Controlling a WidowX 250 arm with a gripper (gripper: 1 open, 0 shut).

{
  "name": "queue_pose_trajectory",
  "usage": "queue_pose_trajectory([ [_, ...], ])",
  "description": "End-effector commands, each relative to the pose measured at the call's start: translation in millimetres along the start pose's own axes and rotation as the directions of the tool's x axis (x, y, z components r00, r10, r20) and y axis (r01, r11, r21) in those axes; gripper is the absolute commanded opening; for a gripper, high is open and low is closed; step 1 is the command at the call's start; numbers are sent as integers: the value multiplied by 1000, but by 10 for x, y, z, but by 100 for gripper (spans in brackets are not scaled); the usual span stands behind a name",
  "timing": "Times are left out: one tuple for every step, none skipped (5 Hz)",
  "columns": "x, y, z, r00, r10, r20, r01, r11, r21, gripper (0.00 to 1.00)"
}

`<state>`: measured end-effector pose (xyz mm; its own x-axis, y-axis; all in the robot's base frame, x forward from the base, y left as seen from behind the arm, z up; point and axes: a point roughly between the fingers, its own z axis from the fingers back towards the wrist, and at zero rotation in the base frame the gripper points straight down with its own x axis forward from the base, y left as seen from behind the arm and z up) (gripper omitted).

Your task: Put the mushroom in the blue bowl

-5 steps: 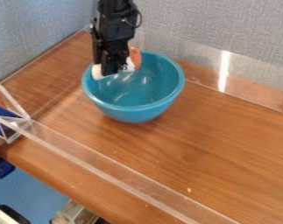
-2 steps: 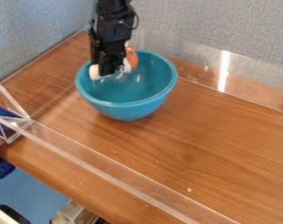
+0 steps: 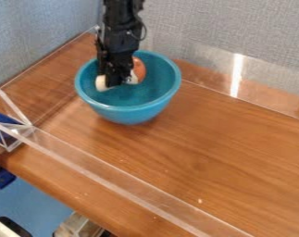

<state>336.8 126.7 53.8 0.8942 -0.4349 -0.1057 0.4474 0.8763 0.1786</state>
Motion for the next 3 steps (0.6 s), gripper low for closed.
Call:
queue_pose_trajectory([
  [71,92,131,999,2,45,-4,999,46,0],
  [90,61,120,999,-5,49,2,999,48,0],
  [112,21,110,999,-13,52,10,999,49,100],
])
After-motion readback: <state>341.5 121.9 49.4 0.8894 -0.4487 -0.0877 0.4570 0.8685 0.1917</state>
